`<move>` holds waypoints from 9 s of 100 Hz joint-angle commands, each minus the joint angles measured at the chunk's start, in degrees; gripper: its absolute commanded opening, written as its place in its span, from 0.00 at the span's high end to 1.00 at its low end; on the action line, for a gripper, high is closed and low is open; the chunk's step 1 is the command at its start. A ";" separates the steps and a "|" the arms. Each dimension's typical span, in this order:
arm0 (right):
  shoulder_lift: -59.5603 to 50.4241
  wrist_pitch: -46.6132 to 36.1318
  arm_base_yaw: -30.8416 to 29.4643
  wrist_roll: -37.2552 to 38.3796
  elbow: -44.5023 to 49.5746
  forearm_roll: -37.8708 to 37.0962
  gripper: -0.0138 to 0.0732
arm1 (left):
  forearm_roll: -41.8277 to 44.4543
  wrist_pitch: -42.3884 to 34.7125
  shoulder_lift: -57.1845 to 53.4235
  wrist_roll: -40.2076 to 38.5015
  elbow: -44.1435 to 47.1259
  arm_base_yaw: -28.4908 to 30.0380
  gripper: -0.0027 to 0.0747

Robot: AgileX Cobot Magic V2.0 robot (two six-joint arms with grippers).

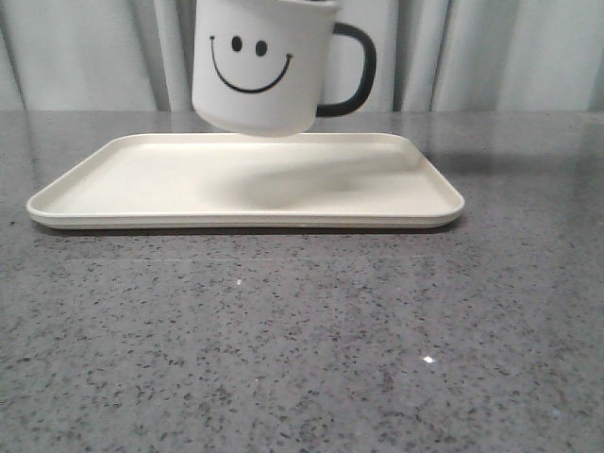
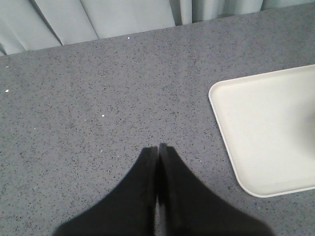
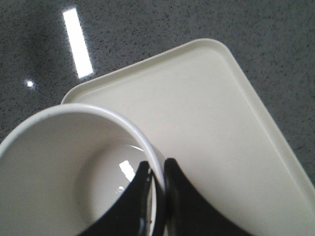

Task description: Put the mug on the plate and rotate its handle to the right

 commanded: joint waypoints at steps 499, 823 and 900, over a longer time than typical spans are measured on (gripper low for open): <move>1.61 -10.17 -1.38 10.65 -16.07 -4.74 0.42 | -0.55 -3.64 -0.40 -0.38 -0.54 0.09 0.99; -76.80 -43.33 -29.48 11.92 58.21 -4.46 0.92 | 0.31 -8.30 -0.28 0.40 -0.54 0.09 0.99; -76.80 -43.33 -29.48 11.92 58.21 -4.46 0.92 | -2.80 -60.80 -40.41 4.27 59.07 -0.27 0.99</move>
